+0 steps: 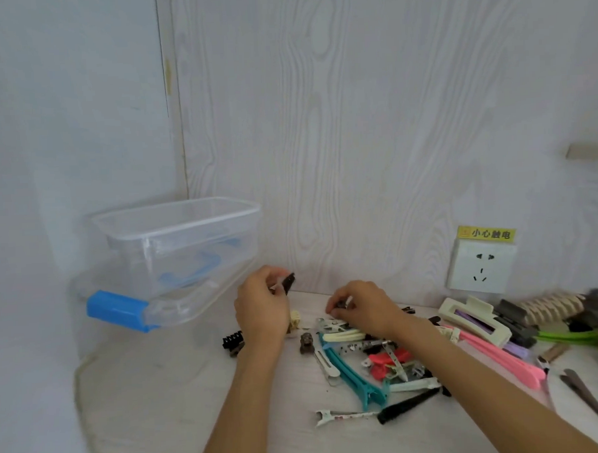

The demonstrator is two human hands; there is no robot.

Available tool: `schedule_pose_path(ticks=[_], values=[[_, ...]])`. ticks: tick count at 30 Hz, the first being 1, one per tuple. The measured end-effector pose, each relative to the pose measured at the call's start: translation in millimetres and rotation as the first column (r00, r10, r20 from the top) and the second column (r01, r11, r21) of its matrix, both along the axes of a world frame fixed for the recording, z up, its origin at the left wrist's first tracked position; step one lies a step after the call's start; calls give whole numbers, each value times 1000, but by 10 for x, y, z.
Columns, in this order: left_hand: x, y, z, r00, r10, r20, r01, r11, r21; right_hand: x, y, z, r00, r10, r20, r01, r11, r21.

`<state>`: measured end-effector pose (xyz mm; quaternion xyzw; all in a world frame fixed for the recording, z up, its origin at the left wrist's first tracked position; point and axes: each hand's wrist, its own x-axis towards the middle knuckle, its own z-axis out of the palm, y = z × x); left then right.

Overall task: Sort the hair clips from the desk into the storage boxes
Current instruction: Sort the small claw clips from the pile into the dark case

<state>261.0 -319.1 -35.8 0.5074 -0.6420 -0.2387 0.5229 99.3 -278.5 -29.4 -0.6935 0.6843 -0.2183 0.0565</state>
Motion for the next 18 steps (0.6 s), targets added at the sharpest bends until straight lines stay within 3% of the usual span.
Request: schedule_pose_path(ticks=[3, 5, 7, 9, 11, 13, 16, 18], values=[[20, 47, 126, 985, -102, -140, 96, 994, -47, -57, 117, -67, 998, -46, 50, 50, 996, -78], [52, 60, 141, 995, -41, -91, 33, 996, -89, -91, 146, -106, 993, -76, 92, 88, 988, -127], [66, 72, 71, 984, 64, 168, -58, 998, -37, -99, 154, -131, 989, -104, 107, 119, 982, -145], [38, 85, 17, 878, 47, 476, -92, 993, 72, -98, 146, -152, 988, -123, 95, 136, 980, -146], [-3, 95, -2, 817, -7, 576, -73, 991, 115, -93, 141, -172, 987, -144, 70, 153, 977, -147], [-42, 50, -20, 846, -77, 528, 15, 992, 121, -88, 140, -187, 985, -159, 62, 168, 971, -168], [-71, 2, -7, 914, -267, 305, 200, 952, 233, -80, 150, -196, 983, -176, 59, 184, 962, -202], [-35, -74, 21, 964, -180, 198, 141, 971, 192, -84, 153, -201, 979, -185, 84, 200, 949, -245]])
